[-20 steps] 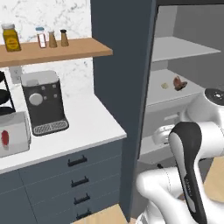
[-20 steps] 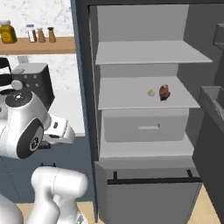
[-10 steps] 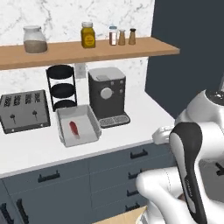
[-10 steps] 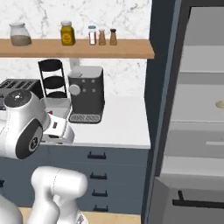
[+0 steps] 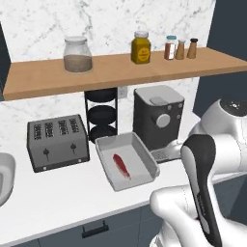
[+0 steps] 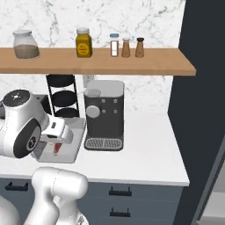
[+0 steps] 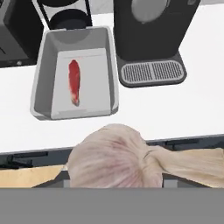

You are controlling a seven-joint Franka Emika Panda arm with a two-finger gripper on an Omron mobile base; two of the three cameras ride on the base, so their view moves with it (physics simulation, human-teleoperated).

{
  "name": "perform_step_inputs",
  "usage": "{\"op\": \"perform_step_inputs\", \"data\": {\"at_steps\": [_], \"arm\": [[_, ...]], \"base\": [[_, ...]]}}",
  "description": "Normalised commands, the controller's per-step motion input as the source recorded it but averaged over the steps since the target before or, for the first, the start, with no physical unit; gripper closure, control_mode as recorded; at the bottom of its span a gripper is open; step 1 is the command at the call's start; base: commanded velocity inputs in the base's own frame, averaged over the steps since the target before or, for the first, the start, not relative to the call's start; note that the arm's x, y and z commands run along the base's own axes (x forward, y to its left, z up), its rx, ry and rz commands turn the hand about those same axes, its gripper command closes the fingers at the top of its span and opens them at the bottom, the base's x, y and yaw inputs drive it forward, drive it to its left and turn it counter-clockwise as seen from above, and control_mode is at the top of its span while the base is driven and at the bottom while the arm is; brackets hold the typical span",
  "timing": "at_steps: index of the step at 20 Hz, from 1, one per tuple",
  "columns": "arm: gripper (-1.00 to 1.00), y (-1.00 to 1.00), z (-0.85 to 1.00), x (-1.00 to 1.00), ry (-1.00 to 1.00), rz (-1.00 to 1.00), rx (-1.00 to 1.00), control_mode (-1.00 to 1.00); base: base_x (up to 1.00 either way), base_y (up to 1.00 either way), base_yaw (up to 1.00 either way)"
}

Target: Place one garlic and one steak in each tupperware on the nearby counter, to pack two identical lunches.

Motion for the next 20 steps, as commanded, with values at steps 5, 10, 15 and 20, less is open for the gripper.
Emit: {"op": "perform_step_inputs", "data": {"at_steps": [5, 10, 15, 20], "arm": [[1.0, 0.68, -0.21, 0.24, 0.32, 0.01, 0.0, -1.0], [1.0, 0.65, -0.11, 0.92, 0.45, 0.01, -0.05, -1.0], [1.0, 0.23, -0.81, 1.0, 0.07, 0.0, -0.1, -1.0], [1.0, 0.37, -1.0, 1.0, 0.08, 0.0, -0.11, -1.0]], "base": [[0.0, 0.0, 0.0], [0.0, 0.0, 0.0], [0.0, 0.0, 0.0], [0.0, 0.0, 0.0]]}}
